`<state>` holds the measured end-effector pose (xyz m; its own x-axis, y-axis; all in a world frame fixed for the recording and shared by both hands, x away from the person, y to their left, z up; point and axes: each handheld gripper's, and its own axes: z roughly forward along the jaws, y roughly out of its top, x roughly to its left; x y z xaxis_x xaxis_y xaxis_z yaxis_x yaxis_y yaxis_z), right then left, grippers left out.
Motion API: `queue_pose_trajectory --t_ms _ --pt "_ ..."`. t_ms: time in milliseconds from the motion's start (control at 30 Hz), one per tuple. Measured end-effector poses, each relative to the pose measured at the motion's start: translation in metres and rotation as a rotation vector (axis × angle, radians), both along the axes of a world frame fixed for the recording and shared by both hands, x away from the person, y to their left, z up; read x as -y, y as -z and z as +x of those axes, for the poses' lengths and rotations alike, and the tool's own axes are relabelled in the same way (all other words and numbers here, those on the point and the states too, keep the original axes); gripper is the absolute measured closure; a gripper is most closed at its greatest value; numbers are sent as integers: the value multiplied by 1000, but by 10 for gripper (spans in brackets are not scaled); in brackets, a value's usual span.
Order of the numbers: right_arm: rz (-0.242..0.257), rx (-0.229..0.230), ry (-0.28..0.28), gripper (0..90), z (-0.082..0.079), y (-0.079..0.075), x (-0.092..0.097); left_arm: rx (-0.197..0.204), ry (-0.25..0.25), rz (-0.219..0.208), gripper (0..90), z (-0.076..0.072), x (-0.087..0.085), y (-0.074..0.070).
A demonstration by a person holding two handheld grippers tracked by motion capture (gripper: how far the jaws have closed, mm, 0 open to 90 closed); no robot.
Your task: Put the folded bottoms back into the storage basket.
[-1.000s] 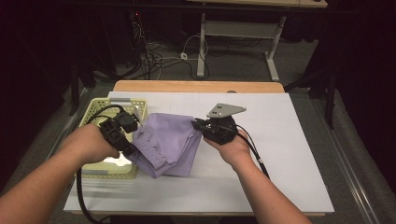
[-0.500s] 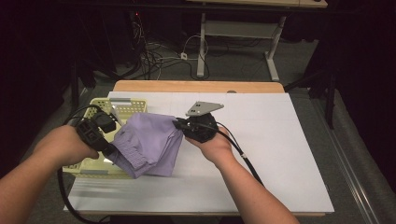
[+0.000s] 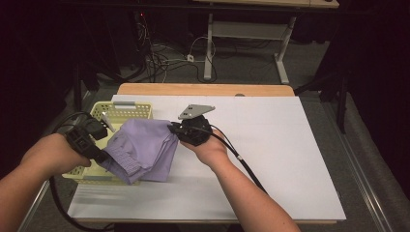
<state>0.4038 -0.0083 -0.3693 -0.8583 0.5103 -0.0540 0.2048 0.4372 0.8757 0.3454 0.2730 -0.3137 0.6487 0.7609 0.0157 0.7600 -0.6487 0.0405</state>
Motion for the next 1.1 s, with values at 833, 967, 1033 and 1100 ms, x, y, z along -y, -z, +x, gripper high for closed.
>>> queue_pose_trajectory --t_ms 833,967,1033,1100 --pt "-7 -16 -73 849 14 12 -56 6 -86 1 822 -3 -57 23" --pt "-4 -16 -84 848 15 11 -65 10 -101 6 822 -4 -66 20" --pt "1 -16 -91 848 16 11 -70 11 -109 12 821 -5 -70 19" --pt "8 -21 -98 848 17 11 -75 10 -117 17 822 -5 -75 18"
